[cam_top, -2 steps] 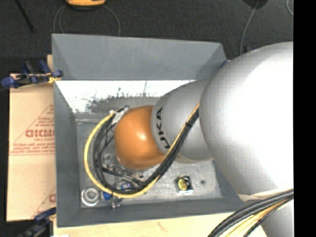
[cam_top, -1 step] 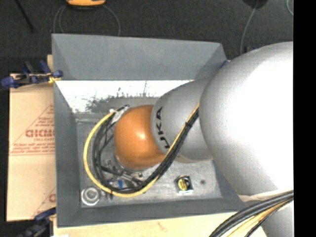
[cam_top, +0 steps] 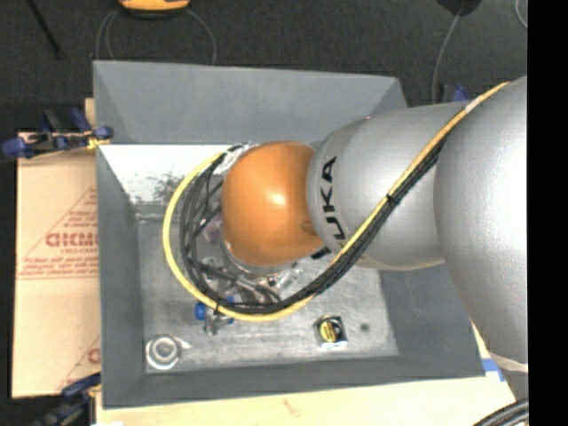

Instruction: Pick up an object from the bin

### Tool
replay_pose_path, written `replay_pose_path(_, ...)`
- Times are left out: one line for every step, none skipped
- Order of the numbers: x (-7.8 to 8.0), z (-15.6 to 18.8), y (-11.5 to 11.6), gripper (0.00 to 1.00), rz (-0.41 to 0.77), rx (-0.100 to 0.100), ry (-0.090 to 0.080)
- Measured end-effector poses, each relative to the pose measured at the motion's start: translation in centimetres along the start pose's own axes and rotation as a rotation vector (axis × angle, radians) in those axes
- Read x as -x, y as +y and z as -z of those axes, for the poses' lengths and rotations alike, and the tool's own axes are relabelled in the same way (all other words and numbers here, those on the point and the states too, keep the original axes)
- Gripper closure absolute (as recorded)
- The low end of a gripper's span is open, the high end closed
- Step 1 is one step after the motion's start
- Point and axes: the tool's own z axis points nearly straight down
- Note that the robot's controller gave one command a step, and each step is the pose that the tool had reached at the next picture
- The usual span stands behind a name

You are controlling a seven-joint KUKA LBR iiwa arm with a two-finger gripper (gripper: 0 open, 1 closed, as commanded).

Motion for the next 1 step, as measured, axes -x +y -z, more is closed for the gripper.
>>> replay_pose_path(1.52, 7.25, -0.60, 1.00, -0.003, 0.000, -0.002)
